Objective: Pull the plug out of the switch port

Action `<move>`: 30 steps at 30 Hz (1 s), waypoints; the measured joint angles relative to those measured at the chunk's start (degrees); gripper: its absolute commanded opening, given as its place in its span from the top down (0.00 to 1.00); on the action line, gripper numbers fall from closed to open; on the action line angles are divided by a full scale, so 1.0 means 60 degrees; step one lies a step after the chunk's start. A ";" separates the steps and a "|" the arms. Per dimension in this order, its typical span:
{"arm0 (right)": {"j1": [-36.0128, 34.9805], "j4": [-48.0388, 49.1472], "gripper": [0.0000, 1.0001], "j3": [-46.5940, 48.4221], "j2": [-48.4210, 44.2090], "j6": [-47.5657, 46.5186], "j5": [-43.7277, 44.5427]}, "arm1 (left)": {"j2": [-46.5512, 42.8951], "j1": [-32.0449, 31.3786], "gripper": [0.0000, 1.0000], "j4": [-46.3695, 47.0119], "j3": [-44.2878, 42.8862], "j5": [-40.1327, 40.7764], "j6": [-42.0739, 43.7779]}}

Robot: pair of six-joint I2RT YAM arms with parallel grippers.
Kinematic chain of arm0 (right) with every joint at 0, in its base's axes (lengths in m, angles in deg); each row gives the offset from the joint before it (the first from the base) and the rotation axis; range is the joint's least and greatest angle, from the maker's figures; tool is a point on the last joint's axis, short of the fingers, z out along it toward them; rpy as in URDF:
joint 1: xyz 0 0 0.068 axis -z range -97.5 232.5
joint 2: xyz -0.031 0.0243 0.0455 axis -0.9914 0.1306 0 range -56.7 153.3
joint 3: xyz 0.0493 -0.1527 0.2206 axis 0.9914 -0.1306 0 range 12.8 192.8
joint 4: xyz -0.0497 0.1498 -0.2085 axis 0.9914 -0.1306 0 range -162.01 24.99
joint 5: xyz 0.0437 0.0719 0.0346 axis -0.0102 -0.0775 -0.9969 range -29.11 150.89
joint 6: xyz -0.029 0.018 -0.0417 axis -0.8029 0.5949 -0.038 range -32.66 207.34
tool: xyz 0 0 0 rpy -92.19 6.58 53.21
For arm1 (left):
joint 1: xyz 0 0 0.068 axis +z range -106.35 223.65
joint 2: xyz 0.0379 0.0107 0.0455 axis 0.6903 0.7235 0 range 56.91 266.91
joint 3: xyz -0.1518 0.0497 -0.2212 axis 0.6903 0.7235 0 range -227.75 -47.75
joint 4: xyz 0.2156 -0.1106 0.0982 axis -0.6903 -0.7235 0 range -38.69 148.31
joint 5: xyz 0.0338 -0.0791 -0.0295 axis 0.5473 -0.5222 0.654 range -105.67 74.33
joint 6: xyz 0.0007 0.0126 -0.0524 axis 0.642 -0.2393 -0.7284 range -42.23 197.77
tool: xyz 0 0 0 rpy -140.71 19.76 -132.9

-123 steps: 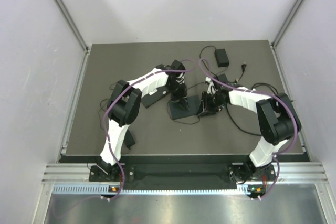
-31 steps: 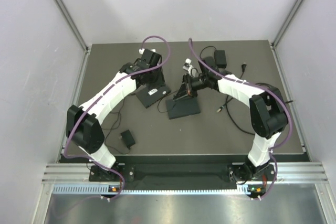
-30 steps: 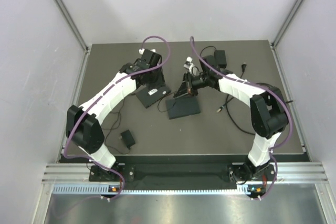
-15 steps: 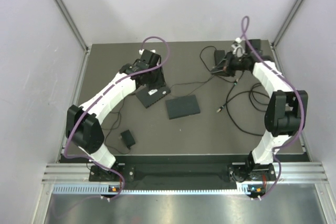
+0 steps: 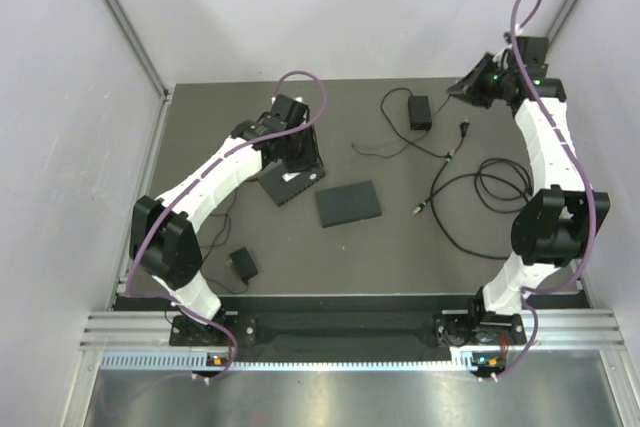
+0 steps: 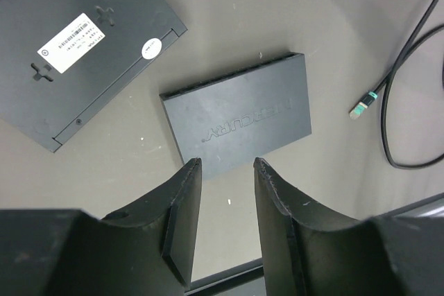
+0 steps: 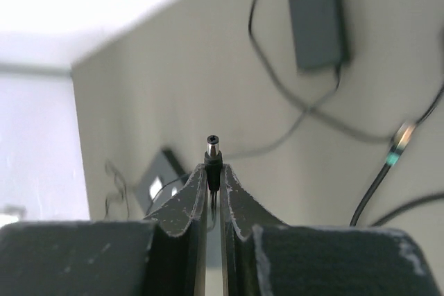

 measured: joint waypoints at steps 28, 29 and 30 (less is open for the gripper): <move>0.1009 -0.0900 0.56 0.2495 0.4488 -0.0874 0.2186 | 0.0273 0.0943 0.55 -0.1530 0.0423 -0.0484 0.0080; 0.0994 -0.0922 0.55 0.2495 0.4488 -0.0896 0.2171 | 0.0284 0.0943 0.55 -0.1537 0.0481 -0.0557 0.0029; 0.0969 -0.0987 0.53 0.2495 0.4484 -0.0969 0.2153 | 0.0284 0.0940 0.55 -0.1537 0.0521 -0.0619 -0.0022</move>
